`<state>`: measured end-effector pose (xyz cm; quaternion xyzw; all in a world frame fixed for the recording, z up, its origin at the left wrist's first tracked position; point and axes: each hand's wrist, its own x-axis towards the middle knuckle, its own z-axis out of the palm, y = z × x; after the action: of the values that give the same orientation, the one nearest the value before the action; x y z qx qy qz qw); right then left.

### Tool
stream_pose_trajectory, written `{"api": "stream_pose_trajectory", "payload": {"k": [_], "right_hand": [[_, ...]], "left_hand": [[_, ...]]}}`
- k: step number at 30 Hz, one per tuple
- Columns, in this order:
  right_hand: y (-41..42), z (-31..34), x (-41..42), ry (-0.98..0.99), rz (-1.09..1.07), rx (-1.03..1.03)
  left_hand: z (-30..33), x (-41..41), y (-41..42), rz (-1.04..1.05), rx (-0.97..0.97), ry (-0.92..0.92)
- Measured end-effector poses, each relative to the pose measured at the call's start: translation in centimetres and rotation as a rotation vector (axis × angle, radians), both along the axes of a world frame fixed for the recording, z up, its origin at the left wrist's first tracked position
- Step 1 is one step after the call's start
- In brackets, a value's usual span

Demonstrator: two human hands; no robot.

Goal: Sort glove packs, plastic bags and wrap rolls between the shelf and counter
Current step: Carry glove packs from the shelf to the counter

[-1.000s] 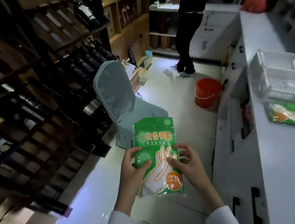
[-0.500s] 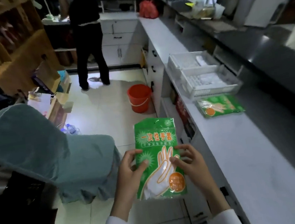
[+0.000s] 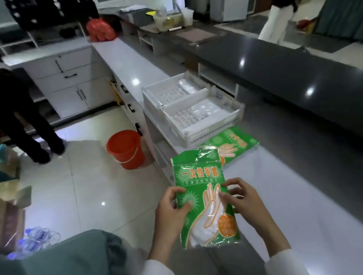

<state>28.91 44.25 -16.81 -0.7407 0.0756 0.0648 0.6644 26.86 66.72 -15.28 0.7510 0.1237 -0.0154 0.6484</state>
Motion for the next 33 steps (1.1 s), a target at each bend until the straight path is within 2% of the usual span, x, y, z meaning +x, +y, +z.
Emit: {"api": "stream_pose_trajectory", "payload": {"k": [10, 20, 25, 33], "right_hand": [[-6.5, -0.4, 5.4, 0.127, -0.290, -0.010], [-9.5, -2.9, 9.3, 0.229, -0.658, -0.063], [-9.7, -4.1, 10.0, 0.270, -0.839, -0.050], [-9.0, -6.4, 8.9, 0.351, -0.972, -0.123]], "left_hand": [[-2.0, 13.0, -7.7, -0.291, 0.084, -0.002], [-4.9, 22.9, -14.3, -0.618, 0.138, 0.123], [-5.1, 25.8, -16.9, -0.754, 0.159, 0.204], [-6.7, 26.3, -18.9, -0.921, 0.123, 0.297]]}}
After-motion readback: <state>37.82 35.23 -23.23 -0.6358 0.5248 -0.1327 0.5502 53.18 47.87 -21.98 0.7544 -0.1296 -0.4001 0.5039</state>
